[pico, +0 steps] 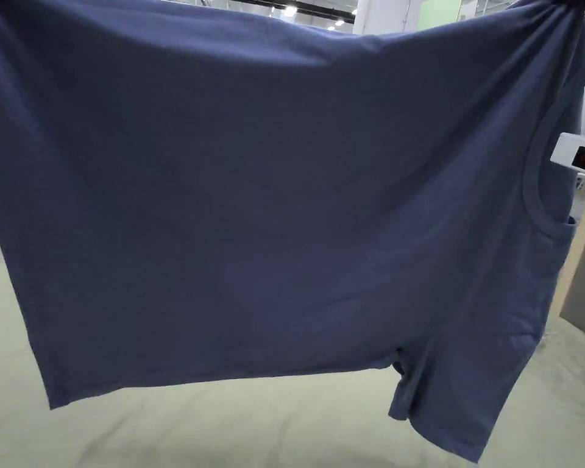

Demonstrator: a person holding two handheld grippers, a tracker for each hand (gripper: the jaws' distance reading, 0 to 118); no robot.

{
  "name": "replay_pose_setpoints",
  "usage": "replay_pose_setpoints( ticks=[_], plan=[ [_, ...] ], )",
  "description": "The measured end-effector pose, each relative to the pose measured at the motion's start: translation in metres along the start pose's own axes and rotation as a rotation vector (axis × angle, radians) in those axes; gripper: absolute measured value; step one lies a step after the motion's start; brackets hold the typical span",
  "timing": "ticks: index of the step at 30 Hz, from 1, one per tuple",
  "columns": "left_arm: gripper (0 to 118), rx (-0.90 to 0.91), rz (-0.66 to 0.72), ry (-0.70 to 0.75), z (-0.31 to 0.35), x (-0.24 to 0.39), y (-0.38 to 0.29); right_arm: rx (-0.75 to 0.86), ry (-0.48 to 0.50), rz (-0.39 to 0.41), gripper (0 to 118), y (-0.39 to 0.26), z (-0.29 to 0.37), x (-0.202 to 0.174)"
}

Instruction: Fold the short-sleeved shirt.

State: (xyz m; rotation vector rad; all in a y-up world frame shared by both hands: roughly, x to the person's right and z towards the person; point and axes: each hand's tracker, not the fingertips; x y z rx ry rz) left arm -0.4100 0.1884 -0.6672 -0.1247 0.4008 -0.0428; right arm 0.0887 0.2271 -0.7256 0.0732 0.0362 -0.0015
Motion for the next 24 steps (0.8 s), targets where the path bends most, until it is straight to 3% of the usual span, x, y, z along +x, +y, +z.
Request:
replay_pose_setpoints(
  ticks=[6,13,19,24],
  plan=[
    [3,-0.085,0.005,-0.059,-0.037,0.008,-0.057,-0.052,0.021,-0.047,5,-0.046,-0.027,-0.001],
    [3,-0.283,0.033,-0.123,-0.066,0.014,-0.157,-0.270,0.040,-0.115,5,-0.145,-0.039,0.012],
    [3,-0.426,0.018,-0.181,-0.046,0.028,-0.242,-0.437,0.067,-0.124,5,-0.235,-0.009,0.027],
    [3,-0.527,0.078,-0.220,-0.012,0.020,-0.306,-0.562,0.098,-0.194,5,-0.304,0.048,0.042]
  ],
)
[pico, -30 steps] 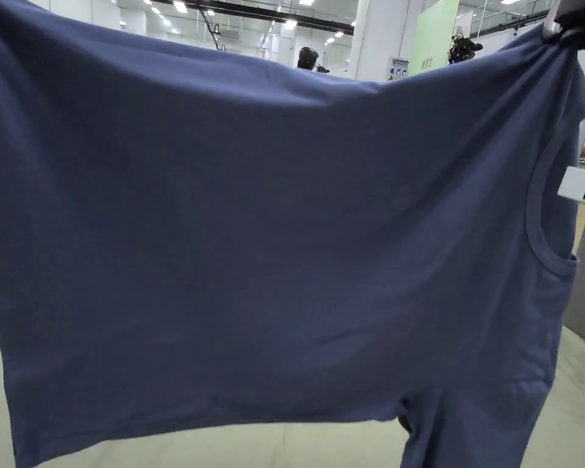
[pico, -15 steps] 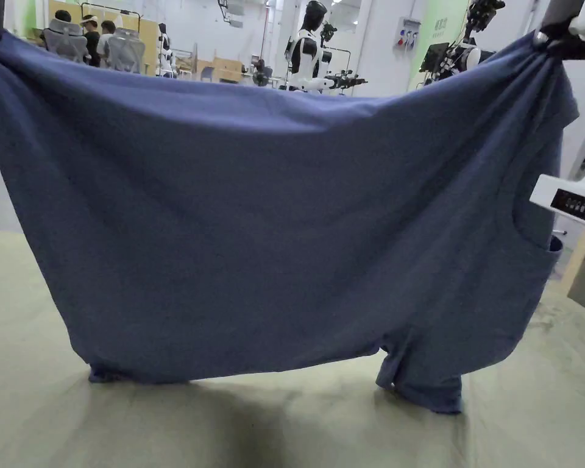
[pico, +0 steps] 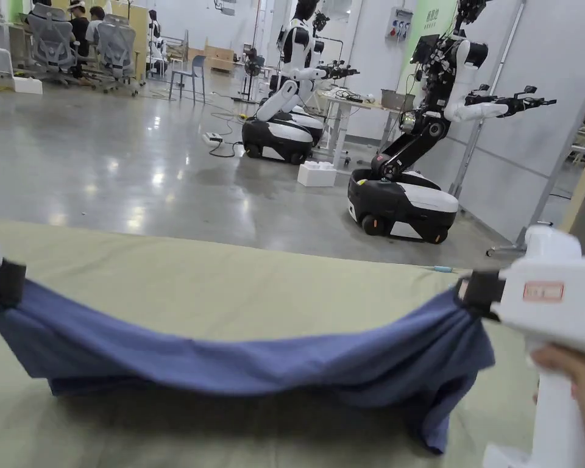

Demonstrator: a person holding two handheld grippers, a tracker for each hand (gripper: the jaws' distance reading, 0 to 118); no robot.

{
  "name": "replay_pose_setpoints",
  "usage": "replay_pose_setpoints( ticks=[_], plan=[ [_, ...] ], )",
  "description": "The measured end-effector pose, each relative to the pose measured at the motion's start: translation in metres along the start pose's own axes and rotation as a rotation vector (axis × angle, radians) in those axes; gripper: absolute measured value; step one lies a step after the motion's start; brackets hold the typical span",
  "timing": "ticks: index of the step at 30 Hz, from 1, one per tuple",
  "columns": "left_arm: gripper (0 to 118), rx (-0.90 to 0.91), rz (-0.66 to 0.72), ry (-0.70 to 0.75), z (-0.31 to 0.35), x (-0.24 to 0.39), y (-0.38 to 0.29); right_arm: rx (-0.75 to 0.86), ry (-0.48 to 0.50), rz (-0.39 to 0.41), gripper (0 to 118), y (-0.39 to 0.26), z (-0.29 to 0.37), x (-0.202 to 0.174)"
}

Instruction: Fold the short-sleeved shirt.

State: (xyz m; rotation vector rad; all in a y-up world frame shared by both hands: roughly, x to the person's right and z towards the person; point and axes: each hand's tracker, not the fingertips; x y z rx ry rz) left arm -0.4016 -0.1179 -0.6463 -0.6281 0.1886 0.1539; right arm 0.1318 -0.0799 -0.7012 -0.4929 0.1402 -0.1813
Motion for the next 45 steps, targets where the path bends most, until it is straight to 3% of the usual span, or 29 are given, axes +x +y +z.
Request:
replay_pose_setpoints(
  ticks=[5,10,16,22,38,45],
  plan=[
    [3,-0.066,0.031,-0.001,0.023,-0.016,-0.071,-0.145,0.025,-0.051,5,-0.072,0.026,0.026],
    [3,-0.090,0.085,-0.006,0.059,-0.025,-0.130,-0.168,0.034,-0.041,5,-0.117,0.065,0.030],
    [3,-0.057,0.040,0.005,0.113,-0.025,-0.172,-0.163,0.071,-0.054,5,-0.142,0.116,0.027],
    [3,-0.002,0.141,-0.017,0.174,-0.044,-0.196,-0.164,0.084,-0.062,5,-0.165,0.166,0.039],
    [3,-0.098,0.156,-0.091,0.310,-0.067,-0.307,-0.206,0.014,-0.159,5,-0.252,0.294,0.085],
    [3,-0.216,0.189,-0.061,0.321,-0.082,-0.353,-0.337,-0.058,-0.090,5,-0.292,0.313,0.086]
  ],
)
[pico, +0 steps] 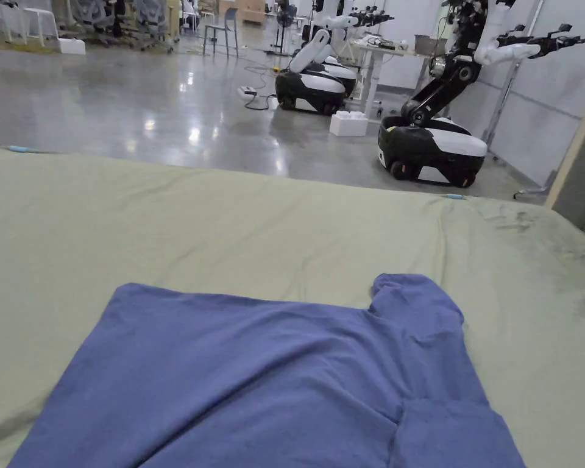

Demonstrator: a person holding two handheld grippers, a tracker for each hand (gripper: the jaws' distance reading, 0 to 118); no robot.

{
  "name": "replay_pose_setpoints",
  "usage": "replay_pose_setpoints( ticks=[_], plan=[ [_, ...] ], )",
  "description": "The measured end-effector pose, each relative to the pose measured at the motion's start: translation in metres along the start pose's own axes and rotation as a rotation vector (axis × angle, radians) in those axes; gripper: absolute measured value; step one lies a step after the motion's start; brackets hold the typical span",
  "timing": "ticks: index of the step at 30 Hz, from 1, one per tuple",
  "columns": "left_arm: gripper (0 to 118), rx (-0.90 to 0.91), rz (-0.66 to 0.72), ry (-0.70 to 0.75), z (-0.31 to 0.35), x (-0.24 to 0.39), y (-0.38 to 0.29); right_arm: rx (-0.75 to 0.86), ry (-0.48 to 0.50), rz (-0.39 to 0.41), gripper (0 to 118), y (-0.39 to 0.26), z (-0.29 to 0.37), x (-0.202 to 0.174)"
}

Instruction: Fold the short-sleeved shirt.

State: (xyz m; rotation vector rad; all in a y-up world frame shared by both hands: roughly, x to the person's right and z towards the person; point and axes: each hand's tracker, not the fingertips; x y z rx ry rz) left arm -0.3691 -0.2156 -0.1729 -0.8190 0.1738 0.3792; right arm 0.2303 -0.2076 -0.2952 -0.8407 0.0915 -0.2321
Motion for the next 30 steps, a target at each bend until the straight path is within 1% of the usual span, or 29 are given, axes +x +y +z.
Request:
replay_pose_setpoints(
  ticks=[2,6,8,9,11,12,13,14,15,16,17,18,19,20,21,22,23,24,27,28,29,30],
  plan=[
    [3,-0.027,-0.001,0.021,-0.005,-0.006,-0.007,-0.012,-0.010,0.007,5,-0.010,0.002,0.004],
    [3,-0.072,-0.022,0.036,-0.013,-0.008,-0.010,-0.042,-0.021,-0.005,5,-0.025,0.007,0.007],
    [3,-0.065,-0.049,0.051,-0.017,-0.005,-0.007,-0.051,-0.045,0.026,7,-0.035,0.008,0.004],
    [3,-0.071,-0.063,0.057,-0.017,-0.002,-0.009,-0.052,-0.039,0.030,7,-0.039,0.007,0.004],
    [3,-0.068,-0.081,0.051,-0.020,-0.002,-0.009,-0.042,-0.039,0.019,12,-0.044,0.004,0.004],
    [7,-0.055,-0.082,0.038,-0.019,-0.002,-0.008,-0.024,-0.031,-0.023,26,-0.045,0.005,0.005],
    [21,-0.033,-0.053,0.022,-0.015,-0.004,-0.008,-0.007,0.003,-0.072,58,-0.043,0.010,0.006],
    [45,-0.022,-0.003,-0.012,-0.010,-0.006,-0.006,0.001,0.036,-0.111,85,-0.041,0.017,0.006],
    [76,-0.025,0.051,-0.050,-0.003,-0.007,-0.004,0.017,0.074,-0.146,101,-0.037,0.028,0.004],
    [93,-0.013,0.104,-0.096,0.008,-0.008,-0.001,0.057,0.092,-0.164,103,-0.033,0.043,-0.001],
    [92,0.013,0.134,-0.125,0.017,-0.009,0.000,0.079,0.102,-0.161,103,-0.029,0.054,-0.006],
    [91,0.044,0.144,-0.121,0.029,-0.008,0.001,0.096,0.086,-0.141,103,-0.027,0.068,-0.011],
    [75,0.087,0.125,-0.112,0.040,-0.006,0.002,0.089,0.054,-0.101,97,-0.024,0.076,-0.018],
    [36,0.104,0.108,-0.092,0.046,-0.005,0.004,0.090,0.028,-0.064,75,-0.023,0.081,-0.023],
    [0,0.105,0.087,-0.035,0.051,-0.001,0.004,0.088,-0.014,-0.033,30,-0.024,0.082,-0.029],
    [0,0.134,0.077,0.028,0.053,-0.002,0.006,0.100,-0.050,-0.017,3,-0.028,0.078,-0.031],
    [0,0.093,0.078,0.003,0.052,-0.005,0.010,0.089,-0.077,-0.022,3,-0.030,0.078,-0.031],
    [0,0.079,0.073,-0.021,0.051,-0.007,0.012,0.055,-0.047,-0.013,3,-0.029,0.075,-0.030],
    [0,0.073,0.063,-0.036,0.040,-0.009,0.012,0.045,0.008,-0.069,3,-0.035,0.066,-0.028],
    [4,0.067,0.059,-0.037,0.034,-0.010,0.012,0.039,0.014,-0.072,3,-0.035,0.065,-0.028],
    [27,0.054,0.058,-0.039,0.028,-0.011,0.010,0.037,0.010,-0.075,3,-0.035,0.063,-0.028],
    [59,0.044,0.052,-0.036,0.021,-0.011,0.009,0.032,0.007,-0.075,3,-0.036,0.062,-0.029]
  ],
)
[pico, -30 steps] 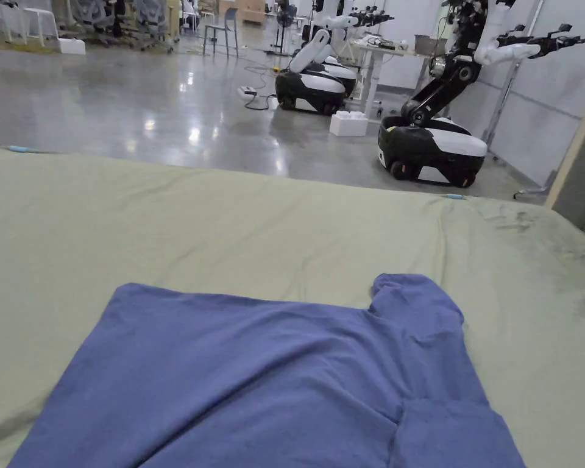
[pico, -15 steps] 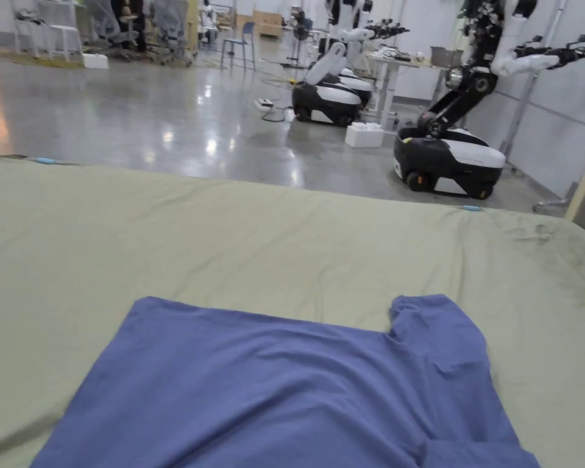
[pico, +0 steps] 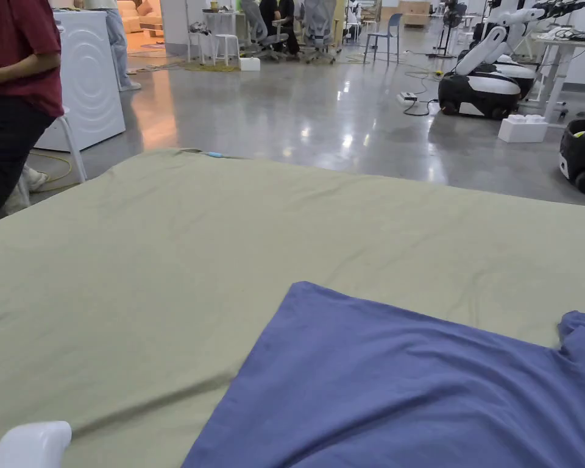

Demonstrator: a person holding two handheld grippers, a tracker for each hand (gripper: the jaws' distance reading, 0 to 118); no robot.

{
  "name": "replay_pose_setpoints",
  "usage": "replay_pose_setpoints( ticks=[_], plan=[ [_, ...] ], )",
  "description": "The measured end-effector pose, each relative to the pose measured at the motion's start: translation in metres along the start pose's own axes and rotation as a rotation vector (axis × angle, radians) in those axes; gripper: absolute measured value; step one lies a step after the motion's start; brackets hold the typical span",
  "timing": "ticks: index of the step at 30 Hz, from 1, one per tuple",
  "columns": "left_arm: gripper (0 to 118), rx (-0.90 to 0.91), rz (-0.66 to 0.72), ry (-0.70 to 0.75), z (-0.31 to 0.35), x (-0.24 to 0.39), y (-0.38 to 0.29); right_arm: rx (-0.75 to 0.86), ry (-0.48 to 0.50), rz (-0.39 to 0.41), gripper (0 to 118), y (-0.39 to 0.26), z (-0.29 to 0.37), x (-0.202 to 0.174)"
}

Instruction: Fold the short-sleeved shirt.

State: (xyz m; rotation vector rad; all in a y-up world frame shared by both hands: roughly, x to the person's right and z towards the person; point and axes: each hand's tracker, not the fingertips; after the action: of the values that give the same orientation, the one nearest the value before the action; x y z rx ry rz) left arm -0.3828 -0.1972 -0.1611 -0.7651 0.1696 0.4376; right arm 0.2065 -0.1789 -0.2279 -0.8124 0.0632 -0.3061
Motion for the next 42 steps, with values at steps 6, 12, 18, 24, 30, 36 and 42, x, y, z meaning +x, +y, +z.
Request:
replay_pose_setpoints(
  ticks=[6,12,18,24,30,36,42],
  plan=[
    [93,-0.053,-0.113,0.065,-0.050,-0.003,0.005,-0.013,0.044,-0.011,3,0.005,0.002,0.000],
    [70,-0.150,-0.189,0.099,-0.060,0.008,0.002,-0.020,0.041,0.002,3,0.009,0.003,-0.002],
    [4,-0.159,-0.087,0.002,-0.044,0.011,0.006,0.048,-0.059,-0.080,18,0.017,-0.008,0.014],
    [4,-0.223,-0.155,0.074,-0.065,0.027,-0.004,-0.017,-0.124,-0.057,107,0.021,-0.027,0.026],
    [4,-0.234,-0.144,0.058,-0.067,0.021,-0.004,-0.093,-0.181,0.061,105,0.016,-0.054,0.026],
    [4,-0.202,-0.077,0.058,-0.066,0.016,-0.013,-0.137,-0.189,0.111,20,0.005,-0.063,0.021],
    [4,-0.126,0.021,-0.041,-0.057,0.019,0.022,-0.047,-0.088,0.003,14,0.034,-0.038,0.022]
  ],
)
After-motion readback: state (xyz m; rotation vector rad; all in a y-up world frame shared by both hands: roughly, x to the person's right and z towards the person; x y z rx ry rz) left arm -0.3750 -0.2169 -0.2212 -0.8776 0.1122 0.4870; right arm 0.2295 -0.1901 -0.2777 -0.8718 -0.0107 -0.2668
